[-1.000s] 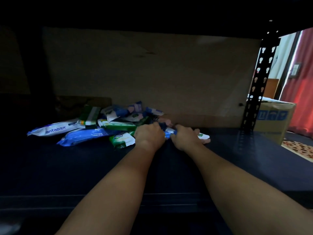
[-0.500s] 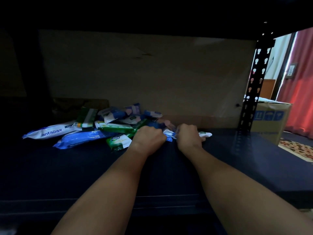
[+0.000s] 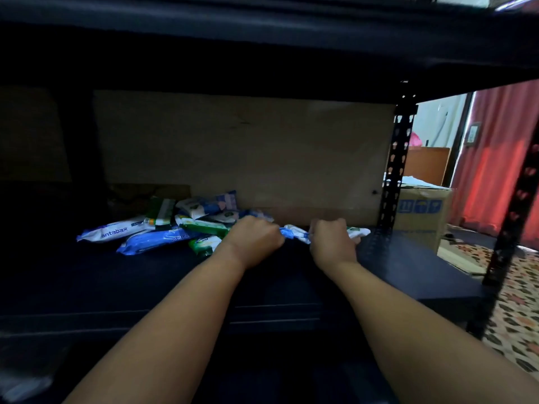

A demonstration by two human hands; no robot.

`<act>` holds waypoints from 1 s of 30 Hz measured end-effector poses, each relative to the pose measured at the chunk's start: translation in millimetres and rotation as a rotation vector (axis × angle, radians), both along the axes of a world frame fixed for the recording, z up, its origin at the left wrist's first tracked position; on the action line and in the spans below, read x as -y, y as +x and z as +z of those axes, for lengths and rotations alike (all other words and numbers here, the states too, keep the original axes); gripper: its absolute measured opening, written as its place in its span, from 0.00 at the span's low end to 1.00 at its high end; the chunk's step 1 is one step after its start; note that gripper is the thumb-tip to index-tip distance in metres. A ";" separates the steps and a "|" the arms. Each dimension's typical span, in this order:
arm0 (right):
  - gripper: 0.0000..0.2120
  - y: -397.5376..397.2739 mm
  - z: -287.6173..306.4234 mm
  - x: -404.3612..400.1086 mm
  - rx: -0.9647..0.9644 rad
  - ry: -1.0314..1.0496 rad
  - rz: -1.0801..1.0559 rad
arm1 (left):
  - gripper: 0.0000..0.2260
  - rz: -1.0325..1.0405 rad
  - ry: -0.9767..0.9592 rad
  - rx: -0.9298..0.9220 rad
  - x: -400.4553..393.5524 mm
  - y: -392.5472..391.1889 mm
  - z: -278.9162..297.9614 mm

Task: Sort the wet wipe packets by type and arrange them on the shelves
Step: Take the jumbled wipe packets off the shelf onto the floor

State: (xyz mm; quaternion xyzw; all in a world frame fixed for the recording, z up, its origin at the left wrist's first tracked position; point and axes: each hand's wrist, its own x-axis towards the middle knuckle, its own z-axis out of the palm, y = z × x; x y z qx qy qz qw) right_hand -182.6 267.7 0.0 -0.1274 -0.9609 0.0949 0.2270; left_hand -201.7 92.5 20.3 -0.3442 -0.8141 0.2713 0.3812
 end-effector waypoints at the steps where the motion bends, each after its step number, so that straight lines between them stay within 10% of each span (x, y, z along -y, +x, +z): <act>1: 0.15 11.8 3.7 -0.2 -0.008 0.000 0.008 | 0.02 -0.019 0.011 -0.005 2.4 10.2 4.7; 16: 0.07 163.1 4.4 4.6 -0.401 0.223 0.106 | 0.14 -0.049 0.209 -0.053 39.8 142.8 20.5; 30: 0.04 293.8 -164.4 36.2 -0.363 0.205 0.155 | 0.14 0.003 0.268 0.185 70.4 261.0 -158.4</act>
